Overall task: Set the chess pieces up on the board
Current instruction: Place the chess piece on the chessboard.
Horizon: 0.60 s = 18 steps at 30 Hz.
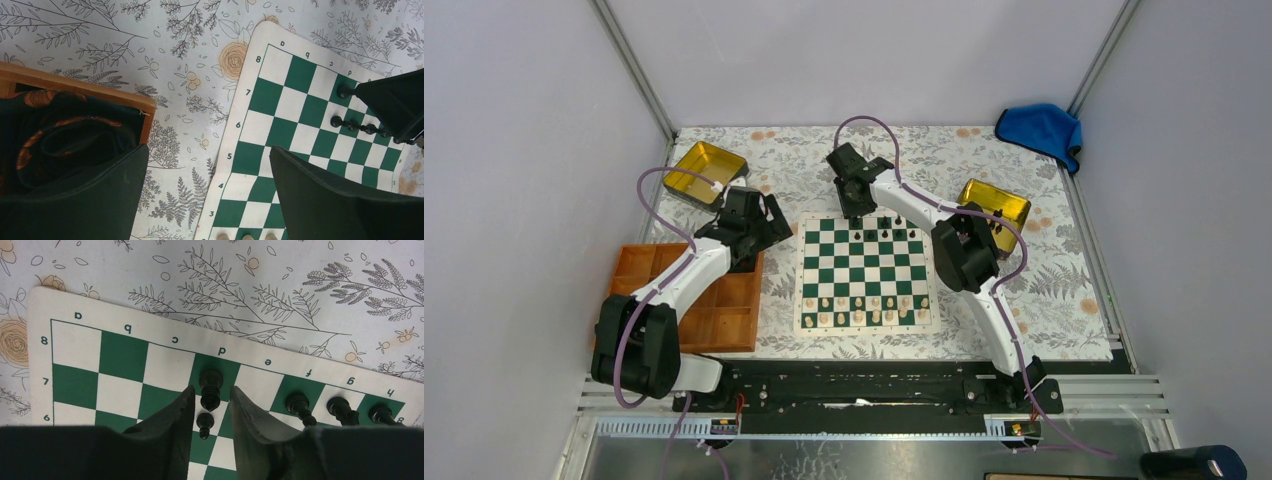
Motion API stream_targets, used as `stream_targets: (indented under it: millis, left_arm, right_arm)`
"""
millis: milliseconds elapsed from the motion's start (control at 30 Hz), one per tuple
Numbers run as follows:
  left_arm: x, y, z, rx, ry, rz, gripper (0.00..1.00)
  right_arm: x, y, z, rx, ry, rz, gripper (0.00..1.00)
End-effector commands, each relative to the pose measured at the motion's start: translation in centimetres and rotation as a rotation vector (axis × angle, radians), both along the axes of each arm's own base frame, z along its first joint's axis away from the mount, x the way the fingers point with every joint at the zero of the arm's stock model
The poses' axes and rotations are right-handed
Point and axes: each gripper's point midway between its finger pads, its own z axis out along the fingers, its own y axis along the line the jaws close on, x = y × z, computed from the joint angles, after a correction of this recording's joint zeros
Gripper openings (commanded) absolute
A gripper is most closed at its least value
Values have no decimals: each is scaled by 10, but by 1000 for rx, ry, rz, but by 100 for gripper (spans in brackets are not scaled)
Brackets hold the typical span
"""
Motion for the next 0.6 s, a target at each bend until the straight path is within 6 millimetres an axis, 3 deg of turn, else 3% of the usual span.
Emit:
stream_targets:
  millis: [0, 133, 333, 467, 567]
  left_arm:
    - [12, -5, 11, -1, -42, -24, 99]
    - [12, -4, 13, 2, -47, -20, 99]
    - [12, -3, 16, 5, -52, -16, 99]
    - [14, -2, 20, 7, -62, -9, 99]
    - [17, -3, 20, 6, -63, -7, 99]
  right_arm:
    - [6, 9, 26, 22, -52, 27, 39]
    - [10, 9, 44, 38, -95, 28, 40]
    - [23, 4, 100, 71, -226, 5, 44]
    - [32, -18, 141, 93, -310, -52, 49]
    - [38, -48, 166, 105, -367, -125, 51]
